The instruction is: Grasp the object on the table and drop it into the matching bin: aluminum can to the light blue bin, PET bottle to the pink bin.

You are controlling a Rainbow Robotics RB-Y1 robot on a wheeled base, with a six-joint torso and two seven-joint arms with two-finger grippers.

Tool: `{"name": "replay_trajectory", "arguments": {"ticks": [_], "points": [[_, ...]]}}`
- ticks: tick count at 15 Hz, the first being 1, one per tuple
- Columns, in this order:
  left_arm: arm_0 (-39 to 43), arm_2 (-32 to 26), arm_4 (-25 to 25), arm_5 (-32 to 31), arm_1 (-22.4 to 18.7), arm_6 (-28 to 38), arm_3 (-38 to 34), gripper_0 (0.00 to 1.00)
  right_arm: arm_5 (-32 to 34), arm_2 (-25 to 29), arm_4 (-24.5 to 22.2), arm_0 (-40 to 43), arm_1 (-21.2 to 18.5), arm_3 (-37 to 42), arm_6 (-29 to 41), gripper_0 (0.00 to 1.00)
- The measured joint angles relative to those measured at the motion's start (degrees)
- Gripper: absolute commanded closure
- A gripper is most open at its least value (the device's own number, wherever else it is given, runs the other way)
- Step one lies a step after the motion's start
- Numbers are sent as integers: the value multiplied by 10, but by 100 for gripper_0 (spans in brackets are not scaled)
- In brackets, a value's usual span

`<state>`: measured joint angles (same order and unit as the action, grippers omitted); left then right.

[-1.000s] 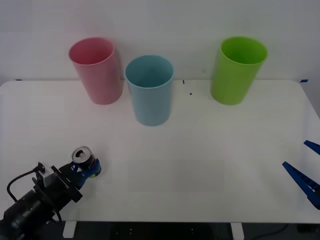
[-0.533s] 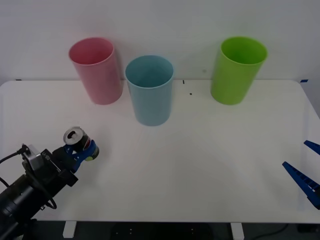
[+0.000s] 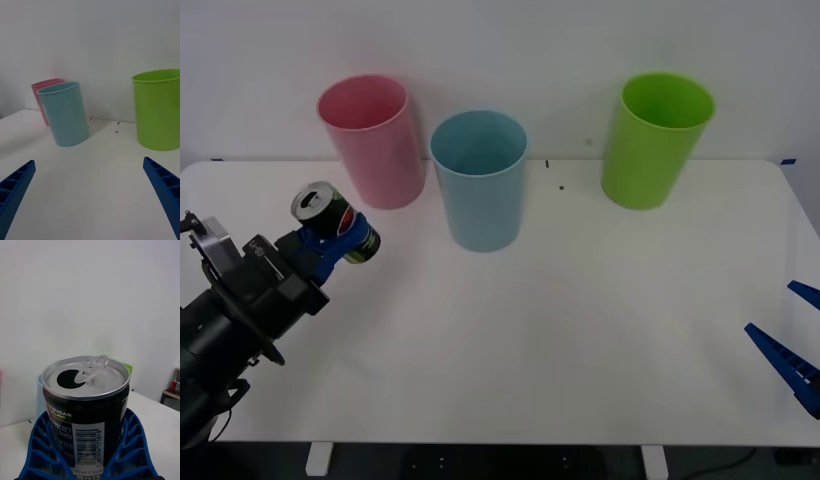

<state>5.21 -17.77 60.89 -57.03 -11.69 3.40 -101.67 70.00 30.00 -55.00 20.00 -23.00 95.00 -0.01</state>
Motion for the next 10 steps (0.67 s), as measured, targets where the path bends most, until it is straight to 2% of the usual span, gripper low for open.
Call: {"name": "replay_trajectory", "arguments": {"ticks": [3,10], "points": [[-5,-11,23,48,0,63,-47,100,0,0,0,0,0,0,0,0],[-117,-16,158,97,0,230,-51,100,0,0,0,0,0,0,0,0]]}}
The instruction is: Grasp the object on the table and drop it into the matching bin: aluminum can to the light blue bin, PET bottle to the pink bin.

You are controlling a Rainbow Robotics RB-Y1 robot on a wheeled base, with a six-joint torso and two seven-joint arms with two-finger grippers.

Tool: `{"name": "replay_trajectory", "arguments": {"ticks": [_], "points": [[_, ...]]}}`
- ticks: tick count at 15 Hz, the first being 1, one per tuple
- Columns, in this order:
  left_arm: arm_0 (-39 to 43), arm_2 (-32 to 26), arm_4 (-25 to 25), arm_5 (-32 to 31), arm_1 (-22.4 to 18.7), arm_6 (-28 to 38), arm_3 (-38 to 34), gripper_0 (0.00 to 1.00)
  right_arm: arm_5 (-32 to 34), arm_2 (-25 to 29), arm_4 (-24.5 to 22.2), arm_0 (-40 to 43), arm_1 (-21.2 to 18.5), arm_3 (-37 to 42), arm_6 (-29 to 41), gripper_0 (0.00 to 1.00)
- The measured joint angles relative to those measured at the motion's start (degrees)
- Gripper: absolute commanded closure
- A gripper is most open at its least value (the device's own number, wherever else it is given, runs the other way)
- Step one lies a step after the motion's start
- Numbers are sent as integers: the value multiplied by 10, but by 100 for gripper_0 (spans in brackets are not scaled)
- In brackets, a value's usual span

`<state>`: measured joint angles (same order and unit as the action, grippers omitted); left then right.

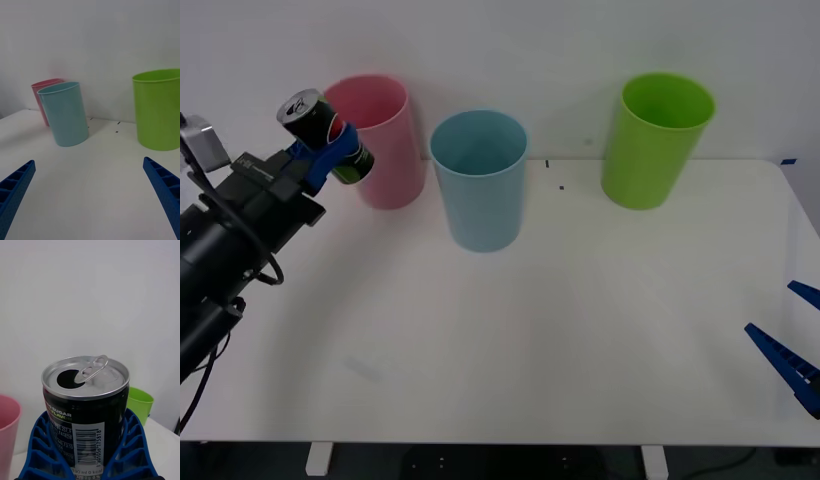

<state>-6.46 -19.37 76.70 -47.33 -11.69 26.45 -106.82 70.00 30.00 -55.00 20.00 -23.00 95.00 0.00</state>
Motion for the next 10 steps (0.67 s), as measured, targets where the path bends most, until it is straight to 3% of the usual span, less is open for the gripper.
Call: {"name": "replay_trajectory", "arguments": {"ticks": [3,10], "points": [[-67,11,53,5,0,41,41,100,0,0,0,0,0,0,0,0],[-243,51,126,35,0,28,232,100,0,0,0,0,0,0,0,0]]}}
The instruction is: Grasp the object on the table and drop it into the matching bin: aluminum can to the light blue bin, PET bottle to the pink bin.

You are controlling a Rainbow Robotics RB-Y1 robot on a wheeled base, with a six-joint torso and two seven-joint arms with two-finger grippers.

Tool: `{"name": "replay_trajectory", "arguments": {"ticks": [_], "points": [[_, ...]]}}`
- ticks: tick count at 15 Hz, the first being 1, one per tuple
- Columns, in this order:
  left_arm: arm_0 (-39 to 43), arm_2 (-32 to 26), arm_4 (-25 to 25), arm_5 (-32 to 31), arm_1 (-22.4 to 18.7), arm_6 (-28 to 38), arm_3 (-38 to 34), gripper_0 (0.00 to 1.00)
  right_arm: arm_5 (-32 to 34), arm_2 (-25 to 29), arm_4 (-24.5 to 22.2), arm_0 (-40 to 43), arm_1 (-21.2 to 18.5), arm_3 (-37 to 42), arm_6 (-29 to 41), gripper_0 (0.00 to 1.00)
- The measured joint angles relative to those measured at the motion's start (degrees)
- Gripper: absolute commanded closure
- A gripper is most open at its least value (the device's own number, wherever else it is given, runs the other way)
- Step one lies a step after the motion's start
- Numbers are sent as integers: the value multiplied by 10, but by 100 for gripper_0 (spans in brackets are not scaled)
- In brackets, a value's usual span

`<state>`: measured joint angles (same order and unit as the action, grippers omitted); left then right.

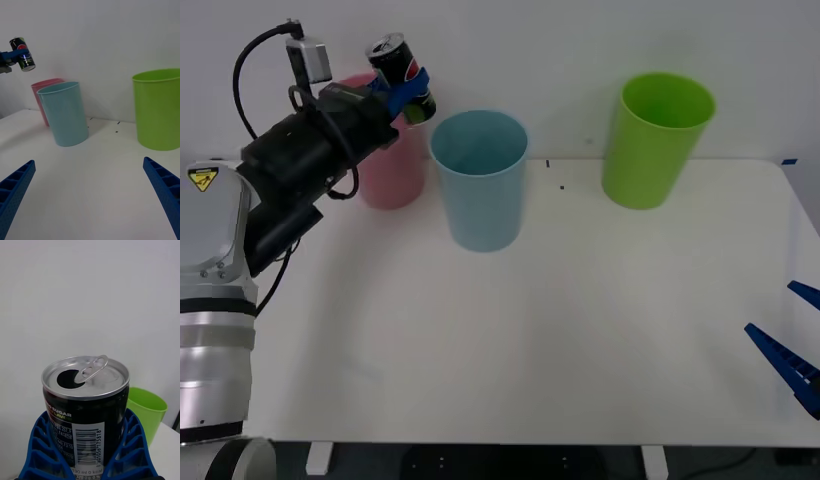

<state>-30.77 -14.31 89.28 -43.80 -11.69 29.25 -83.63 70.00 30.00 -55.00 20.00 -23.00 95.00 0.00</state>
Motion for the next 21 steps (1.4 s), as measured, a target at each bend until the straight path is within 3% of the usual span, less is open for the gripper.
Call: {"name": "replay_trajectory", "arguments": {"ticks": [6,14,21], "points": [[-102,25,39,50,14,-31,137,100,0,0,0,0,0,0,0,0],[-106,91,51,118,39,-45,145,100,0,0,0,0,0,0,0,0],[-98,94,40,103,39,-66,145,100,0,0,0,0,0,0,0,0]]}}
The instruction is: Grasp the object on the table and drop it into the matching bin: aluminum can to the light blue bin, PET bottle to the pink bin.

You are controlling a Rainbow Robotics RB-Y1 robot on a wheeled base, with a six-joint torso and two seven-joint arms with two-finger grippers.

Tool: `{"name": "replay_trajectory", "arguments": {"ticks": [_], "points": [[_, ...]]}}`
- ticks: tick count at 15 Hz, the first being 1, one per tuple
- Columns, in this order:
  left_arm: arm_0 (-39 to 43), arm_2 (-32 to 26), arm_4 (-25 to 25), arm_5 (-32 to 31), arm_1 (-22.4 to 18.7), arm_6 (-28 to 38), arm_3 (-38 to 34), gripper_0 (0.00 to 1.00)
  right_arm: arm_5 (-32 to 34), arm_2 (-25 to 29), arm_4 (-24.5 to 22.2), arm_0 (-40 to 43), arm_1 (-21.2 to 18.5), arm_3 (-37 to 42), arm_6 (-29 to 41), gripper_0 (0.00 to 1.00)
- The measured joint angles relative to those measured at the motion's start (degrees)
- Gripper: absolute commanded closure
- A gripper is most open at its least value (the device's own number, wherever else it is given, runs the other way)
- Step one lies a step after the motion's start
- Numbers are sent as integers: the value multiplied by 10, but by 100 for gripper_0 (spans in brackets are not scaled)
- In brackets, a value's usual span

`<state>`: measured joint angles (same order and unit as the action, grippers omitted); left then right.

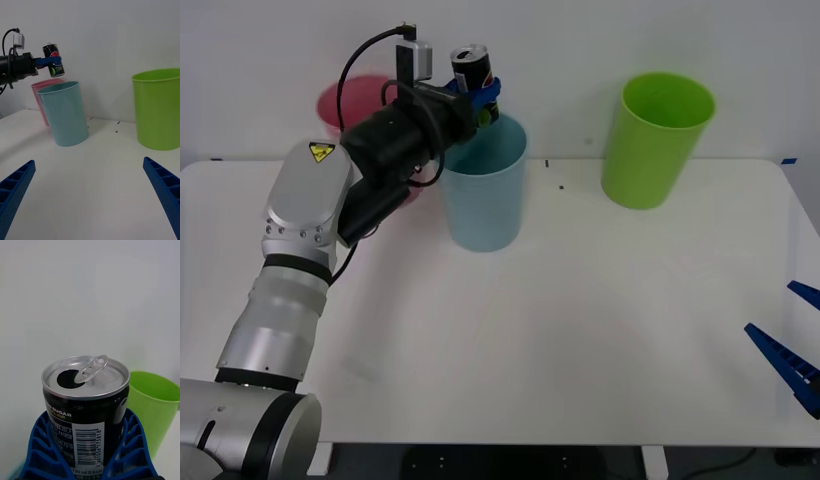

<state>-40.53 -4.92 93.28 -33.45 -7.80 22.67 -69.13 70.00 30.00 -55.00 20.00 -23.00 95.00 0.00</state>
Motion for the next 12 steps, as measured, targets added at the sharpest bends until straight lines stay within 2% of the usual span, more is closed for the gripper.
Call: {"name": "replay_trajectory", "arguments": {"ticks": [2,3,4,6,12], "points": [[2,-3,-6,-5,0,-6,0,100,0,0,0,0,0,0,0,0],[2,-6,-8,-7,0,-7,0,96,0,0,0,0,0,0,0,0],[2,-9,-8,-9,0,-9,0,86,0,0,0,0,0,0,0,0],[2,-13,-8,-11,0,-9,0,0,0,0,0,0,0,0,0,0],[2,-21,-8,-10,-1,-12,0,0,0,0,0,0,0,0,0,0]]}}
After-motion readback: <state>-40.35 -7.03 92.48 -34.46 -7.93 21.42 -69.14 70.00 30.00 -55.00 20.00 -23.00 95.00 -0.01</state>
